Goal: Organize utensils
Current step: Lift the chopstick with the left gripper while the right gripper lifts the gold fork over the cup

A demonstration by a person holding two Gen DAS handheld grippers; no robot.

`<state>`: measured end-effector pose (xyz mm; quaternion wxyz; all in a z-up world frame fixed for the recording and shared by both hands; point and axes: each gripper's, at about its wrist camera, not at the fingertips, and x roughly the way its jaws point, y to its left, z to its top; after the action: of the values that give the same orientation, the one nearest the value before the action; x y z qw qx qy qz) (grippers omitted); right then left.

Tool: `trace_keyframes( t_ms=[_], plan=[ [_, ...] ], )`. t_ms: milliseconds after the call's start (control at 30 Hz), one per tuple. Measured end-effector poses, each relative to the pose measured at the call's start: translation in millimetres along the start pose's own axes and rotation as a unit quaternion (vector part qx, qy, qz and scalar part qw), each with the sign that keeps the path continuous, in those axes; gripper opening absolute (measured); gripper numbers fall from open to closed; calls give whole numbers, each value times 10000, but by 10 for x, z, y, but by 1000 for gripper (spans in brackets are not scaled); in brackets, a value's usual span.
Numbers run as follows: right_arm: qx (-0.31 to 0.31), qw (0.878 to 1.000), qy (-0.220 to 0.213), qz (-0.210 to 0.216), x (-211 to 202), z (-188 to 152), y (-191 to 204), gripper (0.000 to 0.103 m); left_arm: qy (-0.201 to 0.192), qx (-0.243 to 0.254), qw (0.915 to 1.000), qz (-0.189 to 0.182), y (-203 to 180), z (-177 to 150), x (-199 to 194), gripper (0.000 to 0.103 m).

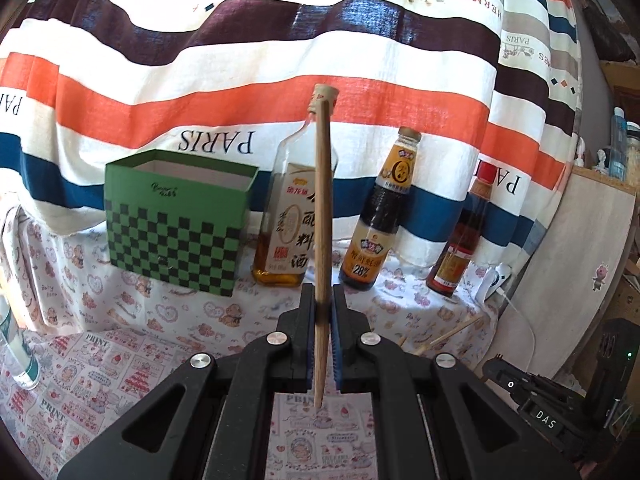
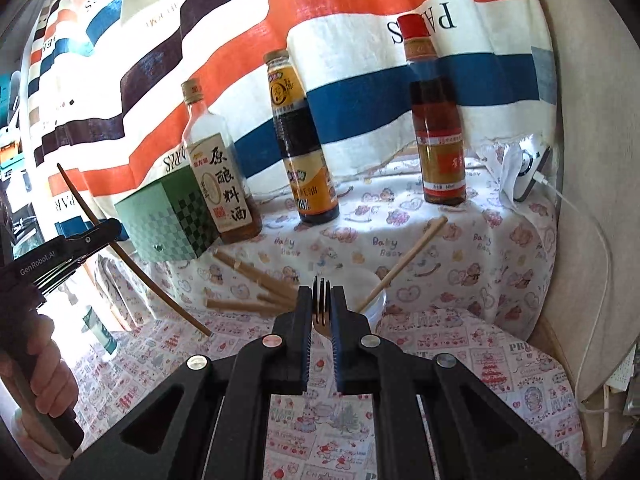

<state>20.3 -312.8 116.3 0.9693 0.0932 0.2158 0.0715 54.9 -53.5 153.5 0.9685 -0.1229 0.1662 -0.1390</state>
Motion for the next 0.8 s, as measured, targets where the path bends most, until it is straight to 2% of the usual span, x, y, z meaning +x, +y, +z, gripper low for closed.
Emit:
trace_keyframes(
  t_ms=[133, 300, 433, 533, 600, 800],
  plan=[
    [19, 9994, -360, -4, -26, 372, -18, 10, -288, 159, 9994, 56, -207, 276, 124, 6],
    [132, 9974, -709, -4, 116, 542, -56, 10, -265, -101, 9992, -274, -357, 428, 359, 6],
    [287, 9977, -565, 233, 350, 481, -168, 10, -260, 25, 9990, -370, -492, 366, 571, 6],
    [256, 9979, -582, 160, 487, 430, -240, 9, -173, -78, 9987, -476, -523, 256, 756, 6],
    [250, 9985, -434, 228, 603, 406, -297, 6, -109, -108, 9985, -519, -547, 189, 892, 6],
    [410, 9979, -345, 375, 786, 330, -402, 6, 10, -178, 9988, -452, -530, 23, 1218, 6]
  ],
)
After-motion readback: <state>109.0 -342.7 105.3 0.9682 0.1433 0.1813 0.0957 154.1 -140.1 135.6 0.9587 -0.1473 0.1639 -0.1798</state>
